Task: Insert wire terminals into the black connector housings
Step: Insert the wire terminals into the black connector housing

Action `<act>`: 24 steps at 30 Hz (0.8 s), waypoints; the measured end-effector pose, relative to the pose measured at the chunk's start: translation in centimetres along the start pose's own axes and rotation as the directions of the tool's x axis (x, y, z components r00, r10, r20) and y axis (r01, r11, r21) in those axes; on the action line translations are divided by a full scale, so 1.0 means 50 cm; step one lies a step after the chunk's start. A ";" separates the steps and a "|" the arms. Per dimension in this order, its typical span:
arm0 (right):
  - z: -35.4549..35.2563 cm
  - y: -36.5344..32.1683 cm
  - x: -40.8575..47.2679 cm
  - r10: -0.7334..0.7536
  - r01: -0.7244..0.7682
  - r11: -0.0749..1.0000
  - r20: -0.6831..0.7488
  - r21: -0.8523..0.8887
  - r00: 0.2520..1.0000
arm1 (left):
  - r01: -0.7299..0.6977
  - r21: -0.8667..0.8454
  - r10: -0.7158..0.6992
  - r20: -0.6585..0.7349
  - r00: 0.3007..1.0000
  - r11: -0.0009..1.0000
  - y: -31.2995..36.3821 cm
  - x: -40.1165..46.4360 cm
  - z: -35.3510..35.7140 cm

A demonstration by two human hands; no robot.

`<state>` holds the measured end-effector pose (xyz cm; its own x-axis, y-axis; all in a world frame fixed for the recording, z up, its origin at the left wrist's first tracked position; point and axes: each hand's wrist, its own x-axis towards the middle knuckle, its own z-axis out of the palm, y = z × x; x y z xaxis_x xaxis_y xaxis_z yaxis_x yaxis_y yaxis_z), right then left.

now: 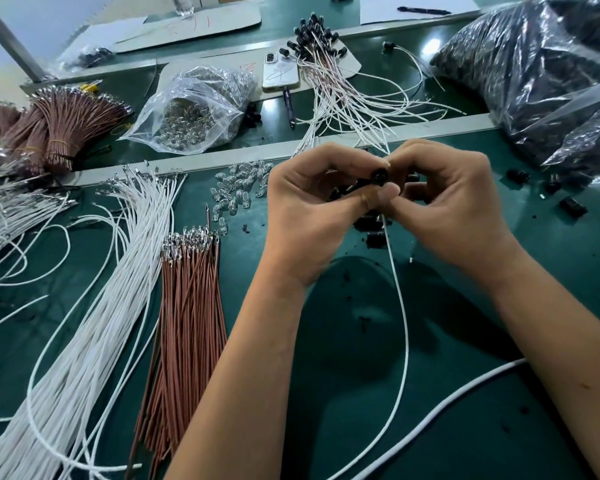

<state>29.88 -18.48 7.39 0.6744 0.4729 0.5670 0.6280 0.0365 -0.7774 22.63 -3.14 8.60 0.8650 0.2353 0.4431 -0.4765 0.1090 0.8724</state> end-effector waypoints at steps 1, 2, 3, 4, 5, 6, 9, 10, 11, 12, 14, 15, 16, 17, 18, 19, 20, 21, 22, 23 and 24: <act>0.001 -0.002 -0.001 0.015 -0.015 1.000 -0.017 -0.014 1.000 | 0.002 0.002 -0.002 -0.011 1.000 1.000 0.000 0.000 -0.001; 0.001 -0.003 -0.002 0.024 -0.025 0.999 -0.036 -0.037 0.999 | 0.004 0.008 -0.004 -0.025 1.000 1.000 0.000 0.001 -0.002; 0.002 -0.004 -0.003 0.020 -0.024 0.997 -0.053 -0.075 0.998 | 0.005 0.016 -0.005 -0.041 0.999 1.000 0.001 0.001 -0.004; 0.002 -0.006 -0.004 0.001 -0.010 0.992 -0.067 -0.127 0.998 | 0.006 0.020 -0.005 -0.056 0.998 1.000 0.001 0.002 -0.005; 0.004 -0.008 -0.004 -0.027 0.013 0.984 -0.075 -0.180 0.997 | 0.004 0.020 -0.003 -0.070 0.998 1.000 0.002 0.002 -0.006; 0.006 -0.011 -0.005 -0.058 0.040 0.974 -0.077 -0.223 0.995 | 0.001 0.018 0.000 -0.082 0.997 1.000 0.002 0.003 -0.007; 0.020 -0.020 -0.007 -0.133 0.104 0.946 -0.074 -0.308 0.988 | -0.003 0.007 0.004 -0.115 0.993 1.000 0.003 0.003 -0.006; 0.025 -0.021 -0.008 -0.142 0.111 0.936 -0.070 -0.333 0.987 | -0.004 0.002 0.004 -0.125 0.992 1.000 0.003 0.003 -0.005; 0.028 -0.021 -0.008 -0.142 0.110 0.929 -0.067 -0.354 0.988 | -0.003 -0.003 0.003 -0.133 0.991 1.000 0.003 0.003 -0.004; 0.029 -0.019 -0.008 -0.136 0.101 0.925 -0.069 -0.367 0.988 | 0.000 -0.010 -0.001 -0.142 0.990 1.000 0.002 0.003 -0.002; 0.028 -0.015 -0.009 -0.119 0.084 0.929 -0.077 -0.360 0.990 | 0.008 -0.019 -0.011 -0.159 0.987 1.000 0.002 0.003 0.004; 0.029 -0.014 -0.009 -0.109 0.076 0.937 -0.078 -0.340 0.991 | 0.011 -0.013 -0.013 -0.167 0.986 1.000 0.001 0.002 0.006; 0.030 -0.013 -0.010 -0.099 0.070 0.947 -0.078 -0.313 0.992 | 0.013 -0.006 -0.014 -0.175 0.984 1.000 0.001 0.002 0.009; 0.031 -0.013 -0.010 -0.089 0.063 0.956 -0.079 -0.286 0.993 | 0.014 -0.001 -0.014 -0.181 0.983 1.000 0.000 0.001 0.011; 0.033 -0.013 -0.011 -0.080 0.056 0.964 -0.081 -0.259 0.993 | 0.012 0.001 -0.012 -0.185 0.983 1.000 0.000 0.001 0.013; 0.034 -0.014 -0.010 -0.072 0.050 0.971 -0.085 -0.235 0.994 | 0.008 0.004 -0.007 -0.186 0.983 1.000 -0.001 0.002 0.013; 0.034 -0.013 -0.010 -0.066 0.046 0.975 -0.087 -0.217 0.994 | 0.003 0.010 -0.002 -0.184 0.983 1.000 -0.001 0.002 0.013; 0.033 -0.013 -0.009 -0.062 0.043 0.977 -0.087 -0.207 0.994 | -0.001 0.017 0.004 -0.182 0.983 1.000 -0.002 0.002 0.012; 0.032 -0.012 -0.008 -0.061 0.042 0.978 -0.084 -0.206 0.995 | -0.004 0.023 0.008 -0.180 0.984 1.000 -0.002 0.002 0.012; 0.031 -0.011 -0.008 -0.065 0.047 0.976 -0.079 -0.215 0.995 | -0.007 0.028 0.012 -0.178 0.984 1.000 -0.002 0.001 0.011; 0.030 -0.011 -0.008 -0.076 0.057 0.971 -0.074 -0.232 0.994 | -0.010 0.034 0.015 -0.178 0.984 0.999 -0.002 0.001 0.011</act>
<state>28.70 -17.38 7.17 0.6519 0.4021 0.6429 0.7381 -0.1423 -0.6595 22.81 -3.65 8.62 0.8159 0.4047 0.4128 -0.4792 0.0739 0.8746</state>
